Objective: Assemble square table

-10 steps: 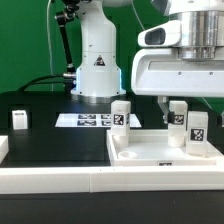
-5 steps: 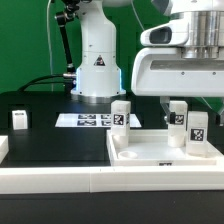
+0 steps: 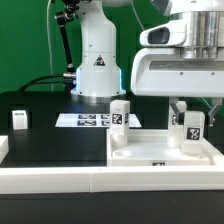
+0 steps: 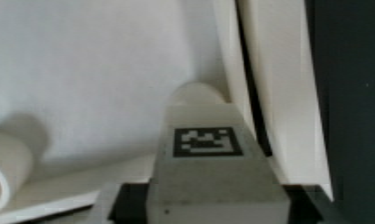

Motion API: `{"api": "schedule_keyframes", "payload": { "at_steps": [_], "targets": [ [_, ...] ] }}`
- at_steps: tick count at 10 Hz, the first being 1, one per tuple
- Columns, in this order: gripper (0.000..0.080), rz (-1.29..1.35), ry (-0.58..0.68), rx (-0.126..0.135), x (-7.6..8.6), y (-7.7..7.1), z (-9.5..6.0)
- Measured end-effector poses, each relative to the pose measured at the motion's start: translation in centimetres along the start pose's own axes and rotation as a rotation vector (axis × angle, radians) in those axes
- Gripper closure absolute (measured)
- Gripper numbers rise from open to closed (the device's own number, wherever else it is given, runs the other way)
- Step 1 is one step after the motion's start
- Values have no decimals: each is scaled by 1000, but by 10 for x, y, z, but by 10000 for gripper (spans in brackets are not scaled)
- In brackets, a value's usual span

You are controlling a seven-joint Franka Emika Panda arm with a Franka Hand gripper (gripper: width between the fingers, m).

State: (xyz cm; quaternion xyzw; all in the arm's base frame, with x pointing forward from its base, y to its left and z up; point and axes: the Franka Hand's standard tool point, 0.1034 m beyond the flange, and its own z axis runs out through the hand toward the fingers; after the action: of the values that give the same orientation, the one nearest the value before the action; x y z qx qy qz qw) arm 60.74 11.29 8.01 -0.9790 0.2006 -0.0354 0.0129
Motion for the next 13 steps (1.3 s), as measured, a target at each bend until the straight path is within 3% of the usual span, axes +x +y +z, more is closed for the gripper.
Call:
{"api": "schedule_keyframes", "payload": {
  "at_steps": [5,7,13],
  "targets": [
    [511,466,9,17,-3,-2,2],
    [509,722,16,44,-3,-5,2],
    [509,1238,-5,63,-3,-6,3]
  ]
}}
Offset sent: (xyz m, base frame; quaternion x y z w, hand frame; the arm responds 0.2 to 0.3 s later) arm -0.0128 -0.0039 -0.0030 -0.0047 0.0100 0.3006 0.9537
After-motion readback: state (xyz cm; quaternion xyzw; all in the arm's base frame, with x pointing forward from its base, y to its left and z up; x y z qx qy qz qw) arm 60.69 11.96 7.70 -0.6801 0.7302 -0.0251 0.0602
